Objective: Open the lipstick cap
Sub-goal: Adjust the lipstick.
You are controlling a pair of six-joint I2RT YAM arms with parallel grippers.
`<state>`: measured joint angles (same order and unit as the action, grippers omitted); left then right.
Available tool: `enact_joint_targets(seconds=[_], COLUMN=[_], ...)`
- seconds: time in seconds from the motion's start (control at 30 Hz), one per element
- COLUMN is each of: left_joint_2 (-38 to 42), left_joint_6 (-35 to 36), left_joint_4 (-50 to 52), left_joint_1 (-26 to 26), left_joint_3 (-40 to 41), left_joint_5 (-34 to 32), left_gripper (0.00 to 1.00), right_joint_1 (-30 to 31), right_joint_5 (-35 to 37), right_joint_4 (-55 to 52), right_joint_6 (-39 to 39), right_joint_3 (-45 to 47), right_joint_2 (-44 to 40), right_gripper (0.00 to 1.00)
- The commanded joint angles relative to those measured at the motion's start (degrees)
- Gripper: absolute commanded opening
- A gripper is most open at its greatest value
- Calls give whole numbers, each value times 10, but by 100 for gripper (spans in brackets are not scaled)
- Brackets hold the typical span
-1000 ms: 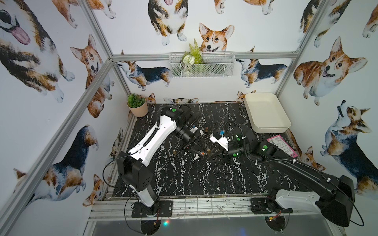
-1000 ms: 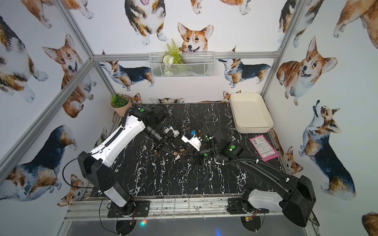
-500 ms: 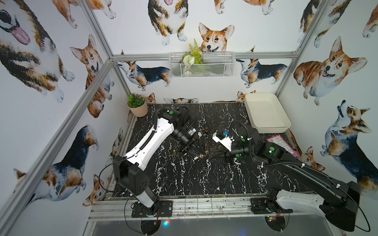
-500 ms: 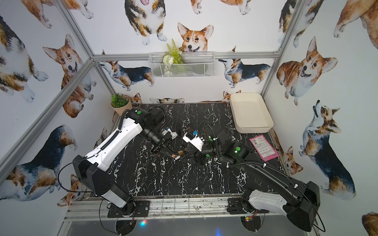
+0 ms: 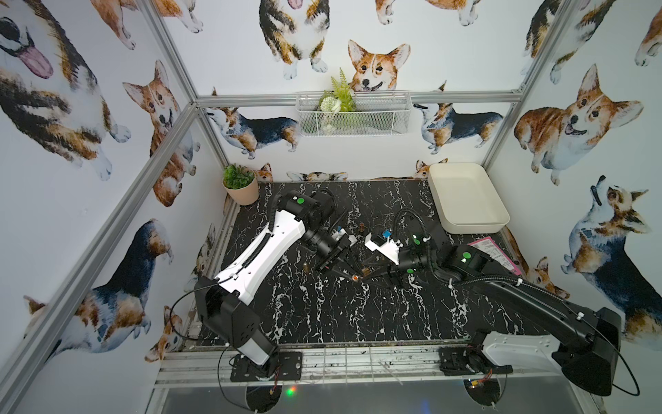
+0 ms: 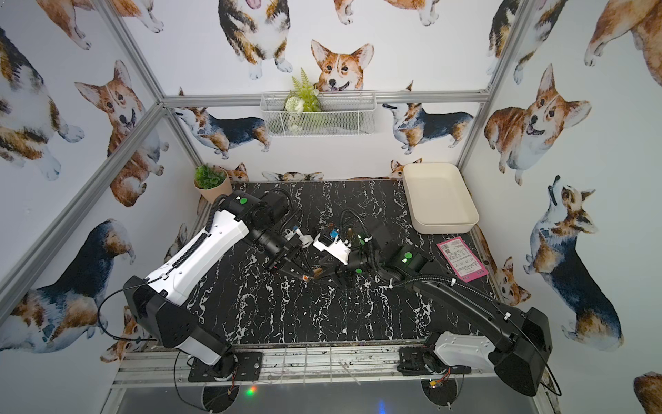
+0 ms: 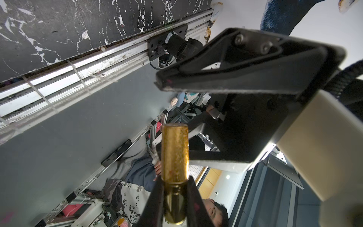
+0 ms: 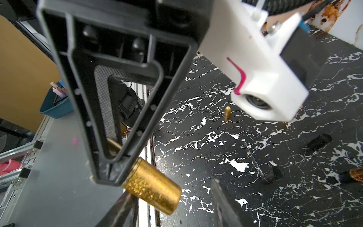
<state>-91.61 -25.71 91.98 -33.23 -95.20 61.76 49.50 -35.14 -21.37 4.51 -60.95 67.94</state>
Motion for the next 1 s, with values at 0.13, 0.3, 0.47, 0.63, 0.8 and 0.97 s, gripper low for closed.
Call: enact_joint_targets(seconds=[0.13, 0.3, 0.47, 0.63, 0.8, 0.97], left_joint_2=[-13, -24, -30, -45, -50, -54], left_joint_6=[-2, -4, -4, -4, -3, 0], left_joint_4=[94, 94, 94, 94, 94, 94], left_joint_1=[-4, -4, 0, 4, 5, 5], left_joint_3=[-2, -19, -34, -50, -53, -61], left_joint_5=[7, 7, 6, 0, -7, -14], left_gripper=[9, 9, 9, 8, 7, 6], right_joint_1=[4, 15, 22, 24, 24, 24], right_joint_5=[-38, -49, -49, -46, -42, -41], right_joint_4=[62, 71, 60, 58, 58, 55], right_joint_6=[5, -3, -6, -13, -16, -19], right_joint_3=[-15, -9, -3, 8, 9, 7], right_joint_2=[7, 10, 16, 6, -3, -4], right_gripper=[58, 51, 42, 37, 33, 24])
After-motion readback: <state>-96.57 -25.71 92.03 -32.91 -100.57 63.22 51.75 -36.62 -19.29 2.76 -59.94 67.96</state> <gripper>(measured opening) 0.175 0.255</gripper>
